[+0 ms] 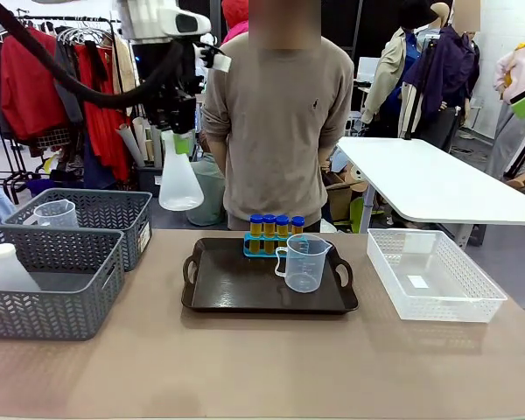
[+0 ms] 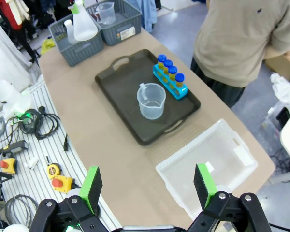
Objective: Prepare the laboratory tools.
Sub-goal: Pick up one Small flask and place it on the Handle tray.
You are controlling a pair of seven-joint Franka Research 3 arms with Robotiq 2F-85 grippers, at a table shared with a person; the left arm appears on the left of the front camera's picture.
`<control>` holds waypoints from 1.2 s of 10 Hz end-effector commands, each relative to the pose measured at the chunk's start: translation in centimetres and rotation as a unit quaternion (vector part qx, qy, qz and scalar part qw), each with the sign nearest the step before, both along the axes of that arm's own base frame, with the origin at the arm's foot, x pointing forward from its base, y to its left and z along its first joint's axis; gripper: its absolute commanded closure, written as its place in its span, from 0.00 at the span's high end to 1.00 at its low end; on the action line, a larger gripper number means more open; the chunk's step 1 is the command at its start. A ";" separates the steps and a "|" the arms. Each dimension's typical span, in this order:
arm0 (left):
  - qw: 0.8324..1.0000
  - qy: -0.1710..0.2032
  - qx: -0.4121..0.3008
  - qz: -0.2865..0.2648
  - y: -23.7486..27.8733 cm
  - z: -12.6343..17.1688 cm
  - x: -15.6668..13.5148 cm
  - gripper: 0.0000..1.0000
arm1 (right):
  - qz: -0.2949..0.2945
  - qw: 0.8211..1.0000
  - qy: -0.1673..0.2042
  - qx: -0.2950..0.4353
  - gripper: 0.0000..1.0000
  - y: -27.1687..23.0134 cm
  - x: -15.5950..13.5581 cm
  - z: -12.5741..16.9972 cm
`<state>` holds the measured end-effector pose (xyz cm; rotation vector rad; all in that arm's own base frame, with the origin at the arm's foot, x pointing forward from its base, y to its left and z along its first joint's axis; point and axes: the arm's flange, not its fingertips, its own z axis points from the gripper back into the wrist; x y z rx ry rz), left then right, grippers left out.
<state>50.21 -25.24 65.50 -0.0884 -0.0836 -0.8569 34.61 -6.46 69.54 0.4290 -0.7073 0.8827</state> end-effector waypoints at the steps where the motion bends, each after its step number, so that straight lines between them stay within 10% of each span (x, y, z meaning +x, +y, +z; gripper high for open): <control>1: 0.999 -0.014 0.012 -0.045 -1.1 -0.6 0.8 0.00 | 0.013 1.000 -0.009 0.013 1.00 0.0 0.1 0.1; 8: 0.999 -0.002 0.014 -0.046 -2.6 -2.3 1.1 0.00 | 0.013 1.000 -0.009 0.013 1.00 0.0 0.1 0.1; 12: 0.990 -0.059 -0.045 -0.118 -7.0 -8.7 3.9 0.00 | 0.013 1.000 -0.009 0.013 1.00 0.0 0.1 0.1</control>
